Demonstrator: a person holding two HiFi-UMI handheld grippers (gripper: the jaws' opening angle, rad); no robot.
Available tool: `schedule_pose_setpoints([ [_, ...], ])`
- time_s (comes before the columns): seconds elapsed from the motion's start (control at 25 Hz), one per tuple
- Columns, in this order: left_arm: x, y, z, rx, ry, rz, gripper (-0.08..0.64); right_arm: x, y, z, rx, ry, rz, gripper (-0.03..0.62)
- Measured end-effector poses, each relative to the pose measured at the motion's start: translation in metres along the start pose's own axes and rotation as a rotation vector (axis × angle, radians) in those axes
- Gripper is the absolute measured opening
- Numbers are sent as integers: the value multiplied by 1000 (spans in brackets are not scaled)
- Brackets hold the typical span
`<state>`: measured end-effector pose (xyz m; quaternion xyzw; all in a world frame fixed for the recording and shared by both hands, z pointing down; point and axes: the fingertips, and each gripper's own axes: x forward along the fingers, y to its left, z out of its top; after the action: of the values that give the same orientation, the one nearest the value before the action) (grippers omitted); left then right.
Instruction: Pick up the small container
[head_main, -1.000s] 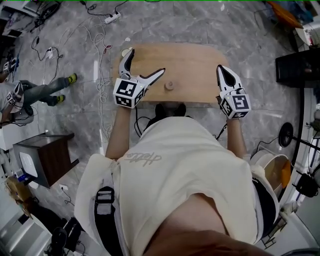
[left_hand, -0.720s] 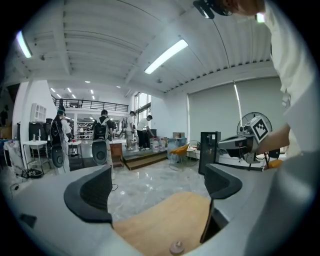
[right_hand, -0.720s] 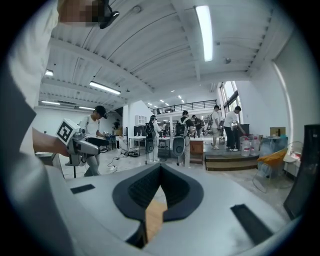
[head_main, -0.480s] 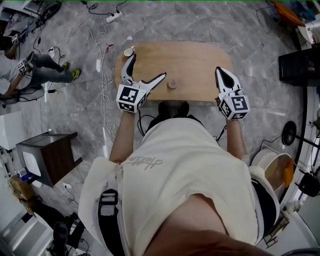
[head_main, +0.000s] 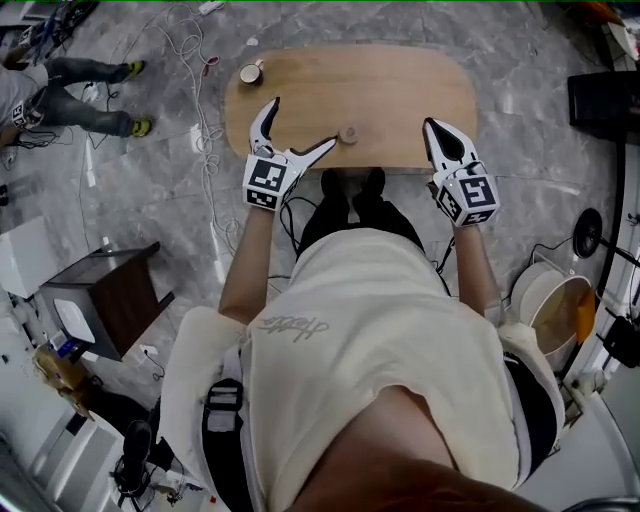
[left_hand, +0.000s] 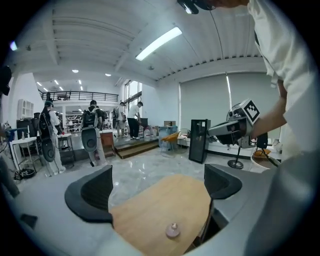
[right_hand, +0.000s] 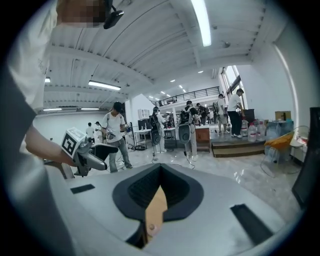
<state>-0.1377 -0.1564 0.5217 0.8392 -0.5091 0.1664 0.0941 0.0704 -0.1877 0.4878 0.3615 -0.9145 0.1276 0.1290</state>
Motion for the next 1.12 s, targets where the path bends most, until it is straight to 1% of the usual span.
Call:
schedule_pose_setpoints([
  [0.12,20,-4,-28,1,38,-36,584,6,-3,-10,-1,8,-3,0],
  [0.28,47,-7,-74,-13,109,-76,584,14,-11,-36,11,48,-9,0],
  [0.4,63,-11,-106,-20,155,-120,584,22,-14,-62,67,77,-9,0],
  [0.48,74,-17,-129,-19,182,-163,584,28,-13,-76,106,87,-7,0],
  [0.6,95,-24,-159,-24,211,-216,584,43,-12,-96,128,102,4,0],
  [0.76,129,-33,-210,-53,247,-252,584,64,-11,-135,144,142,27,0],
  [0.92,161,-42,-263,-26,279,-285,584,87,-12,-177,170,179,52,0],
  [1.0,179,-48,-290,-11,297,-316,584,100,-20,-196,170,189,61,0],
  [1.12,200,-55,-333,-12,340,-370,584,118,-31,-222,162,200,69,0],
])
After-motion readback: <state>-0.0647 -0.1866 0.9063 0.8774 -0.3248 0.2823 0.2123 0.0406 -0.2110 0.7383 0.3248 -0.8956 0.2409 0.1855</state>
